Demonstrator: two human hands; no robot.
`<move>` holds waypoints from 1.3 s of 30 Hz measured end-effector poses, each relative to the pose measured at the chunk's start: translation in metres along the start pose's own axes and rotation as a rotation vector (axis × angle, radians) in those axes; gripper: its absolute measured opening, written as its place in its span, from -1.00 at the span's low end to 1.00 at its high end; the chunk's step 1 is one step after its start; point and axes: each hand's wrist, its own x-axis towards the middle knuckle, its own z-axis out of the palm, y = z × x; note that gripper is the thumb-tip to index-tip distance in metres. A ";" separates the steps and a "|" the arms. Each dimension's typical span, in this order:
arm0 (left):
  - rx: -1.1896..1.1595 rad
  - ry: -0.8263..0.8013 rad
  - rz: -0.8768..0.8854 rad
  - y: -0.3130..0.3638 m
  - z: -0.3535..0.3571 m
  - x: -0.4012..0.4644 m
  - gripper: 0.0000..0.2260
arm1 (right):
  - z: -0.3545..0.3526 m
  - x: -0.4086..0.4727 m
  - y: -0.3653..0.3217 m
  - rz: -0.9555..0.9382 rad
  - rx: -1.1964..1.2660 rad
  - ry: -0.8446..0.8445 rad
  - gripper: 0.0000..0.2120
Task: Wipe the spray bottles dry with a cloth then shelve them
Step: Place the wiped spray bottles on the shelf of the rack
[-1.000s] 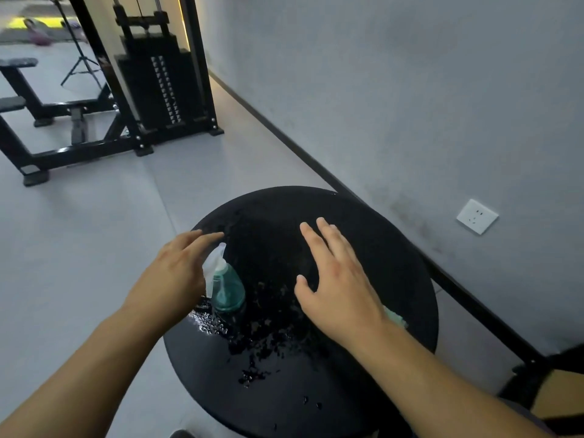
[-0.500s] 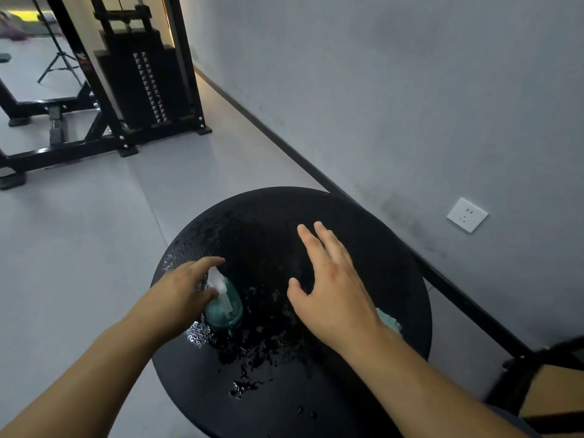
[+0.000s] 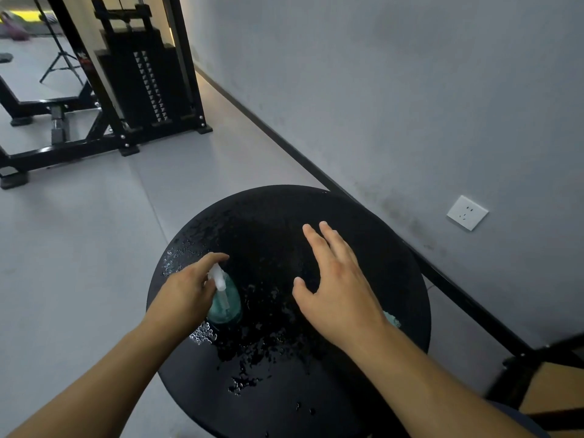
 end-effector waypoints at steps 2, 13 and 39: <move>0.004 0.021 0.021 0.007 -0.004 -0.002 -0.59 | -0.002 -0.002 0.001 0.003 -0.001 0.000 -0.24; -0.149 0.173 0.181 0.091 -0.031 -0.044 -0.54 | -0.054 -0.047 0.008 -0.013 -0.089 0.075 -0.28; -0.202 0.002 0.786 0.354 -0.017 -0.174 -0.50 | -0.236 -0.278 0.087 0.225 -0.192 0.461 -0.28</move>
